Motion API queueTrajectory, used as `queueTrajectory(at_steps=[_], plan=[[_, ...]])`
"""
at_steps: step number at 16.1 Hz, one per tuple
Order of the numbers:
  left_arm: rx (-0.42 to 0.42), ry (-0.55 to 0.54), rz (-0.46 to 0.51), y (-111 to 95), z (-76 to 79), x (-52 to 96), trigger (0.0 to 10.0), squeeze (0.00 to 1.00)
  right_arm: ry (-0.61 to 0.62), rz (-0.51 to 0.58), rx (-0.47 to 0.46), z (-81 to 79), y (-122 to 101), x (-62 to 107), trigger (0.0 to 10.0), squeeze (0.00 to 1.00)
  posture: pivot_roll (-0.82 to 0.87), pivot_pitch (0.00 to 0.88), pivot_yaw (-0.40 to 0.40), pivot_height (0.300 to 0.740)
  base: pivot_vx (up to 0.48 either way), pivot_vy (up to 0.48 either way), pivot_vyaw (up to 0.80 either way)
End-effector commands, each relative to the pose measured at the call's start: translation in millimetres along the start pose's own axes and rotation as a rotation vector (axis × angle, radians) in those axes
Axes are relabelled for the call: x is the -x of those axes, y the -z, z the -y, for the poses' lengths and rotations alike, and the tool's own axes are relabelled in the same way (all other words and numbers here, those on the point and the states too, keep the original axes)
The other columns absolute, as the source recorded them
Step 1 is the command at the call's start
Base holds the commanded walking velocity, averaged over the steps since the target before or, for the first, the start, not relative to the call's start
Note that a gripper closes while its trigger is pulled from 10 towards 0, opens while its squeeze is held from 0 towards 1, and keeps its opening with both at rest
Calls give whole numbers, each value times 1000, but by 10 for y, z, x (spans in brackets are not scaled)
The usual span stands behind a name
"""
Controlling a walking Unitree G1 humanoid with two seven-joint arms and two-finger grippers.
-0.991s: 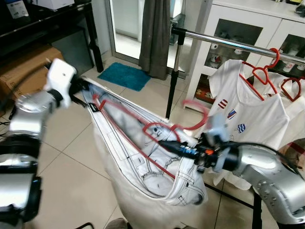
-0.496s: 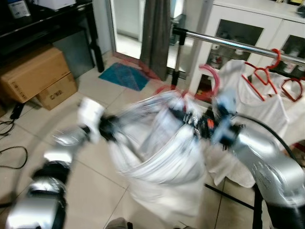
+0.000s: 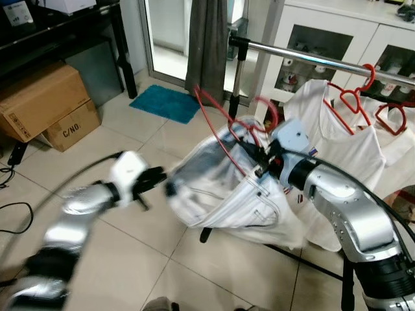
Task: Hang hanger
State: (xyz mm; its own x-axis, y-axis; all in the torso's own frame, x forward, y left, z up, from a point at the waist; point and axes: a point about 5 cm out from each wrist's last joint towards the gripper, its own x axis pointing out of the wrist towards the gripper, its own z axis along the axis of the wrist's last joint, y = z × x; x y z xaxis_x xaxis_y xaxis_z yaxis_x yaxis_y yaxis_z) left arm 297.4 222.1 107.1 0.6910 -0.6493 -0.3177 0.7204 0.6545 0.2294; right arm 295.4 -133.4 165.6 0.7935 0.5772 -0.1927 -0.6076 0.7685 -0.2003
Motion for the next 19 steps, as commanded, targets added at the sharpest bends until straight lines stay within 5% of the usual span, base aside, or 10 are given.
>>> queueTrajectory(at_steps=[1, 5, 9, 14, 15, 16, 19], plan=[[-18, 4, 37, -139, -113, 132, 10000, 1000, 12, 39, 81, 64, -140, -6, 0, 0, 1, 0, -29, 740, 0, 0, 0], [-86, 58, 176, -716, -323, 346, 10000, 1000, -36, -26, 210, 102, -146, -35, 0, 0, 13, 0, -32, 740, 0, 0, 0], [-196, 261, 202, -1063, -266, 191, 10000, 1000, -214, -35, 342, -36, -237, -7, 0, 0, 7, 0, -15, 740, 0, 0, 0], [-218, 470, 227, -1285, -156, 93, 10000, 1000, -328, -20, 429, -147, -372, 62, 0, 0, -6, 0, 8, 740, 0, 0, 0], [-242, 502, 217, -1301, -131, 68, 10000, 671, -338, -17, 441, -155, -389, 67, 0, 0, -7, 0, 10, 740, 0, 0, 0], [-278, 556, 207, -1311, -89, -10, 10000, 0, -358, -13, 460, -177, -414, 74, 0, 0, -9, 0, 13, 740, 0, 0, 0], [-314, 637, 194, -1292, 10, -119, 10000, 0, -377, -14, 475, -215, -426, 75, 0, 0, -15, 0, 18, 740, 0, 0, 0]])
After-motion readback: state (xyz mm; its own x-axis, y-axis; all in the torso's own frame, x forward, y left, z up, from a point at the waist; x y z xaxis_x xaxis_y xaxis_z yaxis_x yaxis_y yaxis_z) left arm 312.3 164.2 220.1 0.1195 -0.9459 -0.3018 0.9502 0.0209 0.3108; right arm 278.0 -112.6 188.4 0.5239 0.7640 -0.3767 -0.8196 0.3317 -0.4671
